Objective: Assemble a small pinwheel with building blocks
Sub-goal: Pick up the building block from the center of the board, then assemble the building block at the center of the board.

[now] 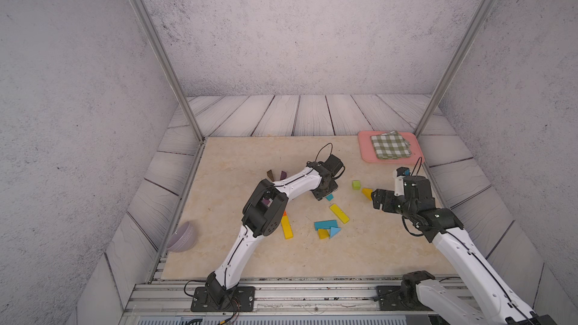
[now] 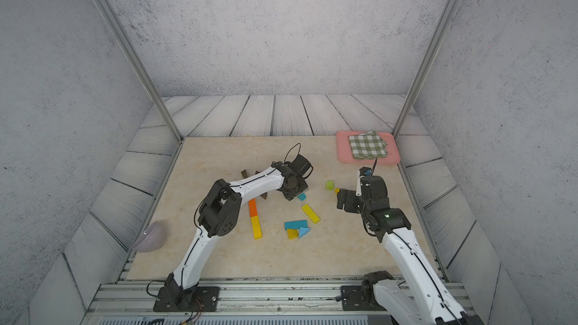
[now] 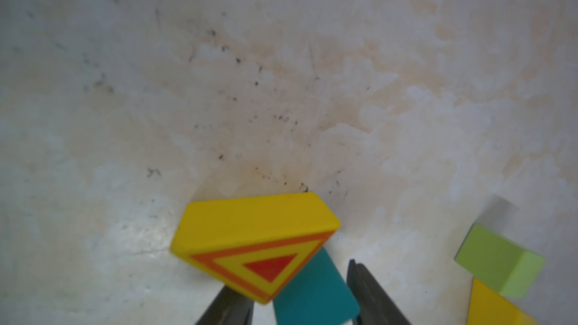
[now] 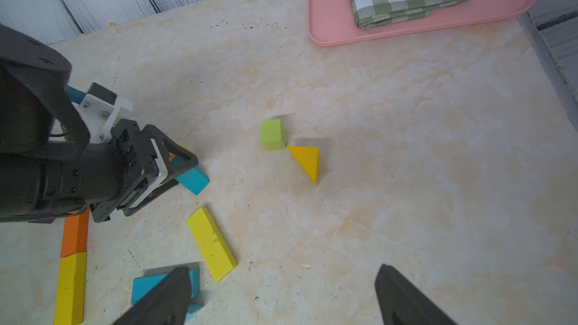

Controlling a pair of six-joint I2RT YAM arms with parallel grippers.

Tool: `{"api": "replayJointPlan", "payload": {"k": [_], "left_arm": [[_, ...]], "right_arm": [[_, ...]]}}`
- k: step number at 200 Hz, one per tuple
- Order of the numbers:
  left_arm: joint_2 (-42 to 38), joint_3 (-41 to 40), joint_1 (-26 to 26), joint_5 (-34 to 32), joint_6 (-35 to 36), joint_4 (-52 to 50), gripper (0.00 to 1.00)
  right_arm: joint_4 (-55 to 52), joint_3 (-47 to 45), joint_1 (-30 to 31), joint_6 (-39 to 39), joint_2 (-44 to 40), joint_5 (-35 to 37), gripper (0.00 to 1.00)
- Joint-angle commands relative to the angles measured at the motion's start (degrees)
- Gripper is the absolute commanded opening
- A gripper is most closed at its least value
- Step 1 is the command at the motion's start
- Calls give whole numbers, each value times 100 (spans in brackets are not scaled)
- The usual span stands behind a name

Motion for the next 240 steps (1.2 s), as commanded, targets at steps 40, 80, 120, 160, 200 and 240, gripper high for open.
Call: {"api": "replayJointPlan", "payload": {"k": [40,80,120,160,200,240], "left_arm": [[464,877,-18,284,1351,-1169,37],[-503,115,63,951,2664,-371,29],[-2882,-3300,683,2891,2899,4251,25],[-3144,-4383,989,4419,1872,7320,18],[-2691,-4495,959,4790,629,9165,16],[-2775,-4308,820,4925,1181,8167,16]], "right_arm": [[42,-56,32,-18,-58,-20,96],[221,-75,34,-122,68,-784,94],[711,-161,33,13,352,-2240,78],[1409,-111,297,450,508,-2879,66],[1639,130,926,339,713,-2280,63],[1825,456,959,101,1179,-1982,58]]}}
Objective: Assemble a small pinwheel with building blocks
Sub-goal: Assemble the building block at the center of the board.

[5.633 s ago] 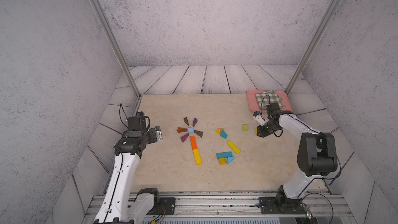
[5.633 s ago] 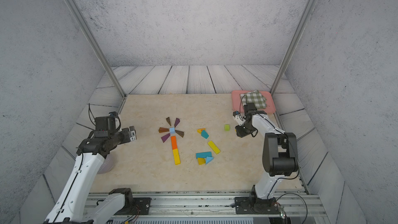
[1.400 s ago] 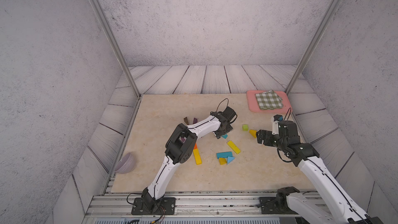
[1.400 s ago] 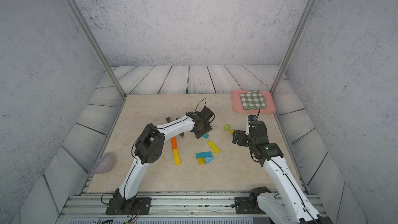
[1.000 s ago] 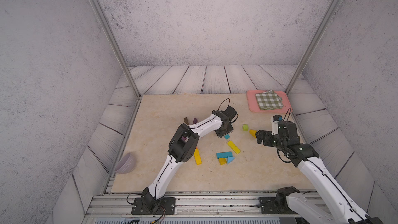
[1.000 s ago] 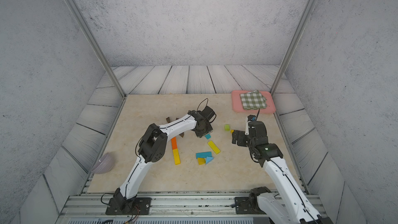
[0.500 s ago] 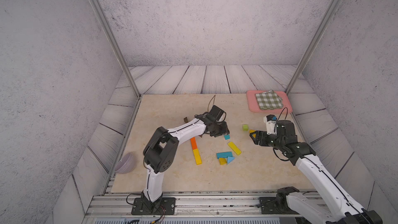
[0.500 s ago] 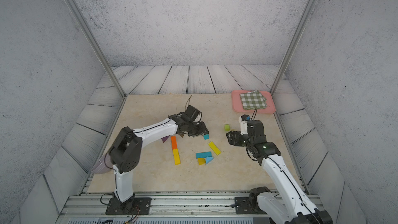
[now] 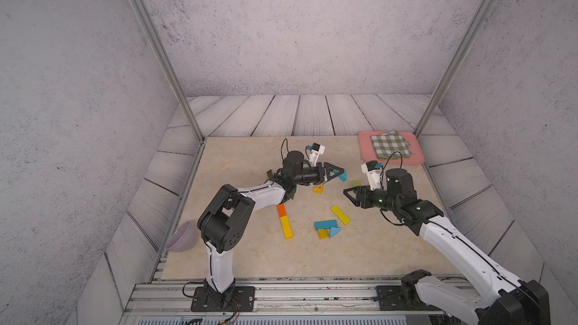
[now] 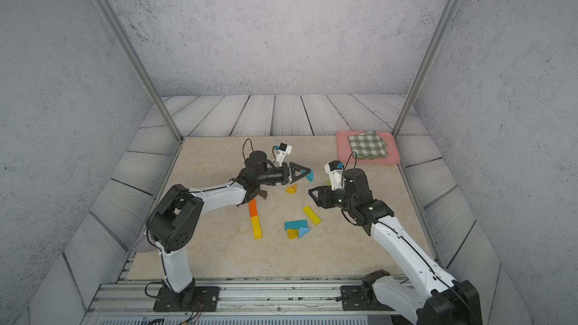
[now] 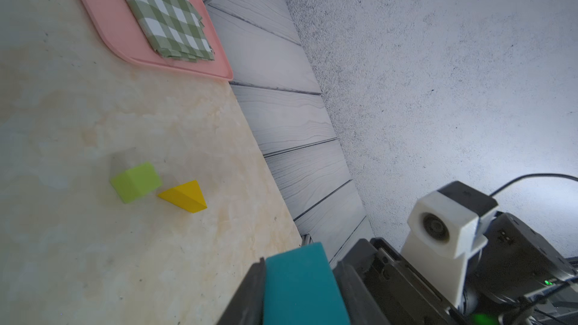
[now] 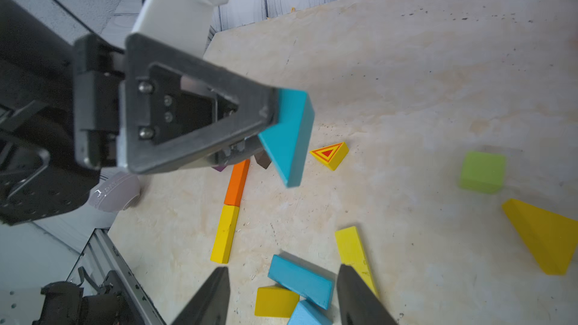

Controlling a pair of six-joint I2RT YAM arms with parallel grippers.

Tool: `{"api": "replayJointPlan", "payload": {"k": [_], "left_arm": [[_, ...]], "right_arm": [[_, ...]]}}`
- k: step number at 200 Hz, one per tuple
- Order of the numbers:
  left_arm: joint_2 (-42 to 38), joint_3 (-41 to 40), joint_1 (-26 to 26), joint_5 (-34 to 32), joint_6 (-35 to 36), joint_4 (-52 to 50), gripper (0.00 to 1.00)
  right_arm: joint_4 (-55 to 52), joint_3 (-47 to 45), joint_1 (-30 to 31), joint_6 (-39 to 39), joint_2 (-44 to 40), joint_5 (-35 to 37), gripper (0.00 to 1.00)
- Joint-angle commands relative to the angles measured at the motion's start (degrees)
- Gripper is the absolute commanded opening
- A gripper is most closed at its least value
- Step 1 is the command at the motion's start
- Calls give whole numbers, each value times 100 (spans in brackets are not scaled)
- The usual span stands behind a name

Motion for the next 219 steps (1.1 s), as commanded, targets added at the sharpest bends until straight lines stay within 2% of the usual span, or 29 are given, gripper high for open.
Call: {"api": "replayJointPlan", "payload": {"k": [1,35,72,126,143,157,185,219], "left_arm": [[-125,136,-65,304,145,21,16],[-143,133,-76,380,255,-258,16],[-153,202,-79,451,296,-352,16],[-82,356,-67,438,192,-449,16],[-82,362,-67,405,125,-439,16],[-73,371,-67,411,10,-354,16],[-71,333,-58,369,-324,-6,15],[-245,333,-163,265,40,-533,15]], "right_arm": [[181,333,24,-151,232,326,58],[329,633,18,-259,544,418,54],[371,867,20,-372,891,266,43],[304,1021,19,-759,1089,-40,45],[-29,1260,23,-988,1264,-134,52],[-104,1311,25,-1155,1334,-174,54],[-108,1293,19,-1403,1326,-158,52],[234,1215,17,-1248,1204,42,45]]}}
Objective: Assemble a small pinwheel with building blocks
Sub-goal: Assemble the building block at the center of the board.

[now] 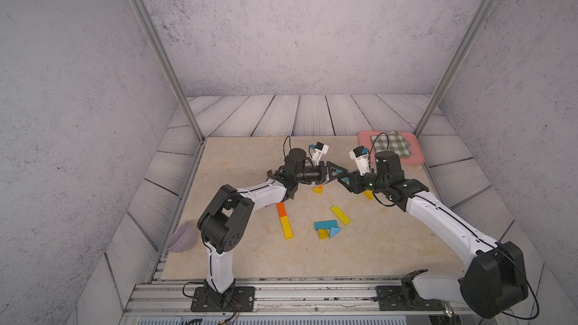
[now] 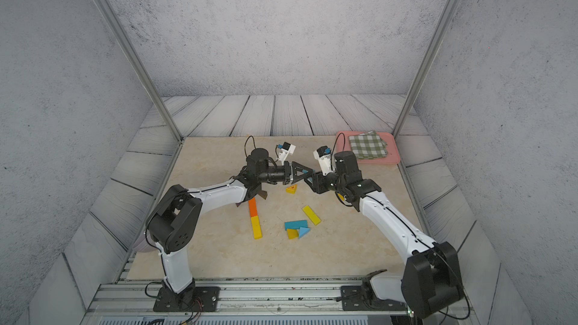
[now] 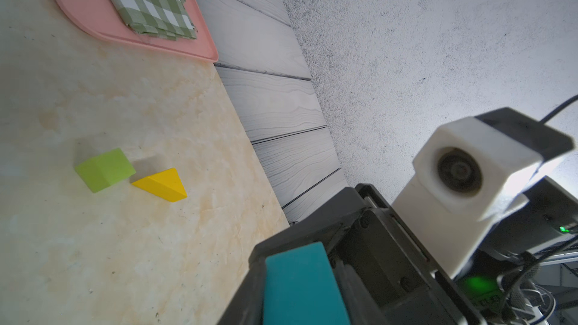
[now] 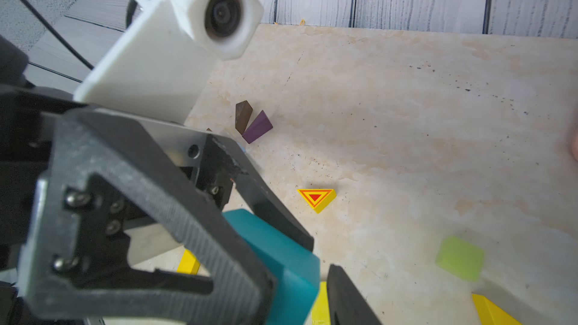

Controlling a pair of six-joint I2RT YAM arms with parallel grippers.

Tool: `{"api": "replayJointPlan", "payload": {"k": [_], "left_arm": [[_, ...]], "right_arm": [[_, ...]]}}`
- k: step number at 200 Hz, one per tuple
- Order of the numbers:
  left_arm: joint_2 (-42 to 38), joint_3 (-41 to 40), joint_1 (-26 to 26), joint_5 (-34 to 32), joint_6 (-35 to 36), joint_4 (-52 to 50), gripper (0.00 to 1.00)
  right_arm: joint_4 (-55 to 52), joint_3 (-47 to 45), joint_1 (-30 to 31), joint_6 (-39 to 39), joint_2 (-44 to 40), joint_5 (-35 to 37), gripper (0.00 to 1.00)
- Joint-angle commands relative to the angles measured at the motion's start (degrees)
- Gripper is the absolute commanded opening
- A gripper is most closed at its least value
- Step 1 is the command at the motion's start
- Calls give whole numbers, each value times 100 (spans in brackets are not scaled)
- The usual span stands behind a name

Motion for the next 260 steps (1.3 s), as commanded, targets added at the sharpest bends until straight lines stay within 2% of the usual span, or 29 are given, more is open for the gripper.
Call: {"api": "replayJointPlan", "payload": {"k": [1,56,89,124,131,141,154,158,162,164,181,190,201,215,236,250,260], "left_arm": [[-234,67,-100,48,164,-125,15],[-262,-48,-109,78,295,-281,18],[-258,-94,-109,36,249,-230,28],[-316,-131,-79,-18,210,-194,36],[-357,-173,-58,-32,195,-180,42],[-436,-251,-10,-97,152,-157,56],[-566,-411,90,-180,91,-5,67],[-611,-469,132,-200,60,52,77],[-654,-527,172,-230,41,91,92],[-681,-545,192,-248,26,99,95],[-887,-688,361,-329,18,52,96],[-1004,-737,432,-340,54,-14,96],[-1175,-827,556,-362,104,-124,96],[-1410,-943,737,-291,236,-342,96],[-1912,-1159,1111,-168,654,-958,96],[-2342,-1303,1416,-118,1064,-1583,96],[-2670,-1384,1654,-128,1483,-2135,96]], "right_arm": [[301,43,18,-27,-75,92,45],[528,-45,10,236,-122,171,33],[709,-236,11,381,-115,212,22],[614,-284,11,-16,-76,262,14],[569,-285,4,-170,-92,267,13],[539,-294,-1,-443,-113,225,12],[413,-258,-42,-794,-114,225,9],[363,-229,-77,-887,-107,207,8],[320,-205,-107,-963,-91,158,7],[298,-191,-123,-1004,-81,126,7],[24,-7,-368,-1258,69,-207,4],[-126,113,-510,-1555,197,-545,4],[-449,356,-648,-1995,377,-616,4],[-1177,758,-734,-3365,656,-887,7],[-2334,1445,-807,-5288,1112,-455,8],[-2704,1862,-987,-6013,1430,-229,12],[-2916,2122,-1186,-6540,1686,-323,15]]}}
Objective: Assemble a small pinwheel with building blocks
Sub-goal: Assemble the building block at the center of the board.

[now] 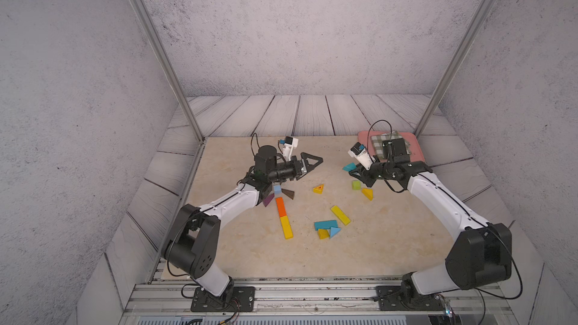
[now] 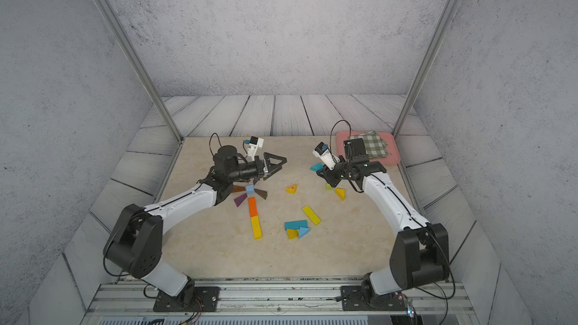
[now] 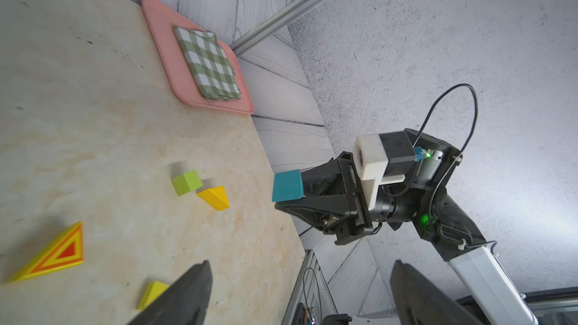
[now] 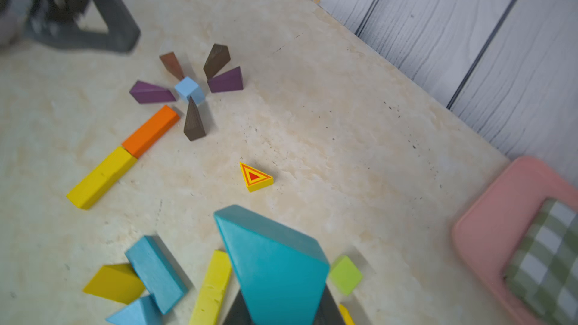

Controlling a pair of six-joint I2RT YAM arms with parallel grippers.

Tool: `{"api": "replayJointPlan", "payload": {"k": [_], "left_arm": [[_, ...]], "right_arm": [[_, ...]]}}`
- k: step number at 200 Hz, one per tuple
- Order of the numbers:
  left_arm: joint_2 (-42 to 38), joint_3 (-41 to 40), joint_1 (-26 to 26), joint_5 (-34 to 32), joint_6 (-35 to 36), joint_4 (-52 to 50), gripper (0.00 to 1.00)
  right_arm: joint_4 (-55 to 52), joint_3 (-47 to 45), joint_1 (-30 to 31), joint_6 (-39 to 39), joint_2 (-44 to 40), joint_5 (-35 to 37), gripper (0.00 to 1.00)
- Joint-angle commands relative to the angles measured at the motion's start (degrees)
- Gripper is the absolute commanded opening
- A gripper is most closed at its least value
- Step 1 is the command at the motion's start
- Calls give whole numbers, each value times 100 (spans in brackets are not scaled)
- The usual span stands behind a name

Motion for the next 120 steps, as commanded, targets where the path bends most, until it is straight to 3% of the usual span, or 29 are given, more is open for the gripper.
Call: {"api": "replayJointPlan", "payload": {"k": [1,24,54,83,120], "left_arm": [[-719,-196,467,119,1020,-1217,96],[-1437,-282,898,-143,2020,-2553,96],[-2090,-400,1387,-170,2747,-3410,96],[-2298,-481,1658,-26,2753,-3538,96],[-2412,-516,1730,54,2702,-3523,96]], "right_arm": [[-1212,592,-342,-2243,558,63,15],[-1922,1304,-679,-3435,1249,114,16],[-2793,2183,-1130,-4662,2097,-11,16],[-2497,2418,-1402,-5428,2683,179,12],[-2918,3423,-1557,-6120,3702,430,11]]}}
